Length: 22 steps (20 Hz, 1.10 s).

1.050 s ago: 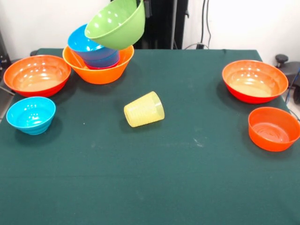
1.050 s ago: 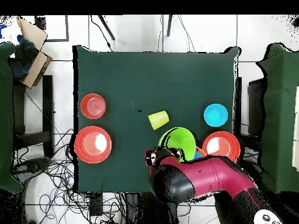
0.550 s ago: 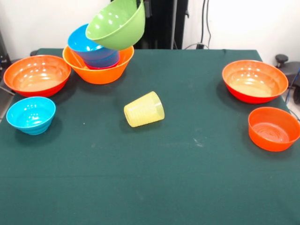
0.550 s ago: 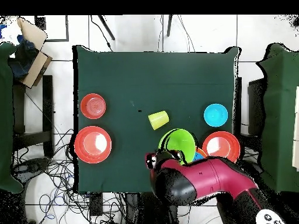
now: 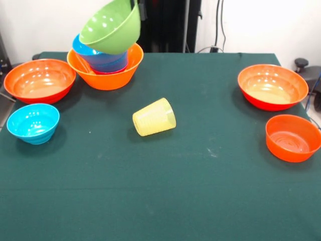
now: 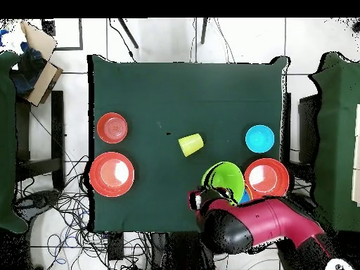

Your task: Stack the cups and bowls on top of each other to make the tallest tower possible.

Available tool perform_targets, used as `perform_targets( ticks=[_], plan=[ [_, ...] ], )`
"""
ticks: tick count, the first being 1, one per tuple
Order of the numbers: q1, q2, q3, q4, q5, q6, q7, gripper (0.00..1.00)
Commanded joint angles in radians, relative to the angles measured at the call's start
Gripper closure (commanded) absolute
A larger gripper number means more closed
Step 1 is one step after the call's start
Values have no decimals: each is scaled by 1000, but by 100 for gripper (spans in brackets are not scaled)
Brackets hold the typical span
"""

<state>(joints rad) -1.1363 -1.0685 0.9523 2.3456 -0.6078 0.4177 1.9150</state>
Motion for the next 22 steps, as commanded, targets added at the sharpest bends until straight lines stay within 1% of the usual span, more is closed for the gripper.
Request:
perform_targets(
  ticks=[1,5,9,15,18,22],
  plan=[
    [-40,96,55,70,-126,27,-198,100],
    [-53,119,52,64,-163,30,-192,100],
    [-75,135,60,61,-186,35,-198,100],
    [-79,155,53,64,-224,26,-179,100],
    [-91,153,63,70,-226,25,-181,100],
    [-133,104,106,106,-183,34,-198,100]
  ],
)
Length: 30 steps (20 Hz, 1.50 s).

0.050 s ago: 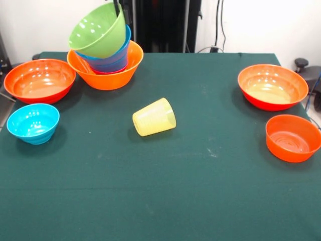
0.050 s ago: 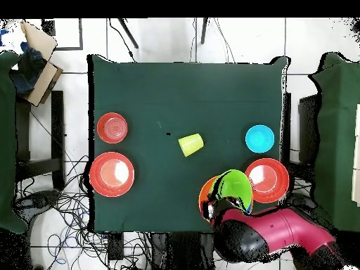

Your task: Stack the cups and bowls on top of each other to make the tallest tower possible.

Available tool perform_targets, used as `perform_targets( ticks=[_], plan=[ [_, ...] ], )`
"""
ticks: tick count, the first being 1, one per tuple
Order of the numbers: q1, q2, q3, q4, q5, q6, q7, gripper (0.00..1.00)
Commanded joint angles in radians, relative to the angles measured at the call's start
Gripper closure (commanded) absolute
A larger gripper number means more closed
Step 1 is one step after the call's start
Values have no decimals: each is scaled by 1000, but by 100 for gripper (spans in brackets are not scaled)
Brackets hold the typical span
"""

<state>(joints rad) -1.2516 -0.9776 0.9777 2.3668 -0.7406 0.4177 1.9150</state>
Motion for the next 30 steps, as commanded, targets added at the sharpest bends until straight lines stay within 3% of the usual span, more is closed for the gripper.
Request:
perform_targets(
  ticks=[1,7,12,13,16,18,26,30],
  plan=[
    [-31,-2,96,96,-34,36,-205,100],
    [-142,-138,270,171,132,66,-259,100],
    [-162,-144,323,177,143,82,-236,100],
    [-164,-141,336,175,135,88,-222,0],
    [-149,-134,332,165,131,114,-224,0],
    [-137,-128,336,160,118,78,-191,0],
    [-145,-162,404,155,178,118,-187,0],
    [-115,-171,410,136,190,130,-164,0]
  ],
)
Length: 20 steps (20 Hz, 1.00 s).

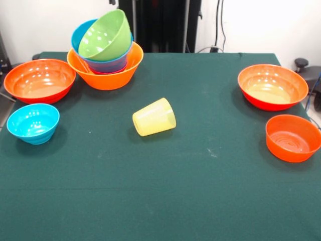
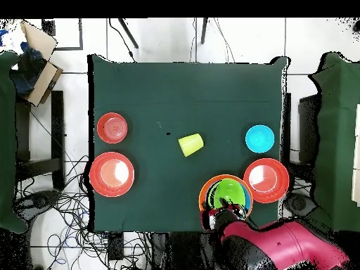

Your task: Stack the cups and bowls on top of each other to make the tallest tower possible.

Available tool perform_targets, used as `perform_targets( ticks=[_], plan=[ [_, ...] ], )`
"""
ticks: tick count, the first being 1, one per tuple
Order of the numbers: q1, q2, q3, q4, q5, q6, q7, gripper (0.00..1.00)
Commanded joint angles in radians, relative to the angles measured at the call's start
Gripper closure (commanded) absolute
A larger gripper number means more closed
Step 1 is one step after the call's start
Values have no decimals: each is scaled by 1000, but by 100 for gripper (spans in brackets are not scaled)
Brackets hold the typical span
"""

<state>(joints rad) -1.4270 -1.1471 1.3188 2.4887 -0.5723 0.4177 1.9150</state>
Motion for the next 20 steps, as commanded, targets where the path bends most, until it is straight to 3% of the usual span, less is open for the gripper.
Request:
perform_targets(
  ticks=[1,10,16,18,20],
  plan=[
    [62,-6,77,11,31,136,-164,0],
    [67,-54,142,19,95,136,-144,0],
    [75,-81,219,-32,178,202,-157,0],
    [94,-69,208,-54,170,220,-159,0],
    [152,-30,144,-100,125,238,-158,0]
  ],
)
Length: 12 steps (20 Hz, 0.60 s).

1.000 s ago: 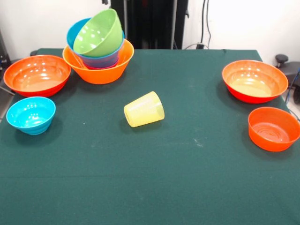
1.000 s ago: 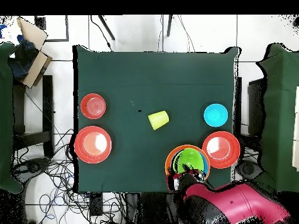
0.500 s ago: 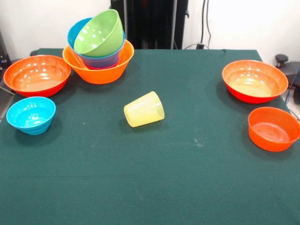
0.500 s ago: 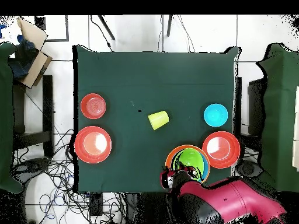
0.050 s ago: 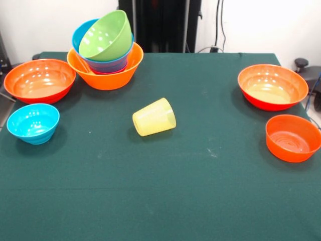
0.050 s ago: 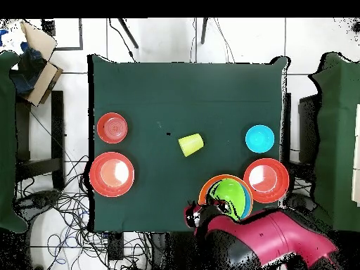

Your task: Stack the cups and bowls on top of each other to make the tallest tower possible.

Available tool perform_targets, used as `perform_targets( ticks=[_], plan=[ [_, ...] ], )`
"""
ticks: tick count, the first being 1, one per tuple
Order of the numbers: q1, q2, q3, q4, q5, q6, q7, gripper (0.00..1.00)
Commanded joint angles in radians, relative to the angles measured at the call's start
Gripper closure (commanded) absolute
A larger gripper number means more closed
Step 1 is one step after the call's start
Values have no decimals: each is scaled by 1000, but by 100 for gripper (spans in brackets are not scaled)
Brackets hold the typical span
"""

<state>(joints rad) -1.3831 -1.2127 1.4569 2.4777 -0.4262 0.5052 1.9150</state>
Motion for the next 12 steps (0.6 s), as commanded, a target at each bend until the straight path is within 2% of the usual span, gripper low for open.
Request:
perform_targets(
  ticks=[1,3,5,7,12],
  plan=[
    [143,59,-35,-117,-50,159,-155,0],
    [237,146,-141,-191,-134,174,-157,0],
    [305,221,-213,-249,-203,165,-158,0],
    [345,269,-252,-292,-238,161,-159,0],
    [404,314,-294,-356,-258,180,-156,0]
  ],
)
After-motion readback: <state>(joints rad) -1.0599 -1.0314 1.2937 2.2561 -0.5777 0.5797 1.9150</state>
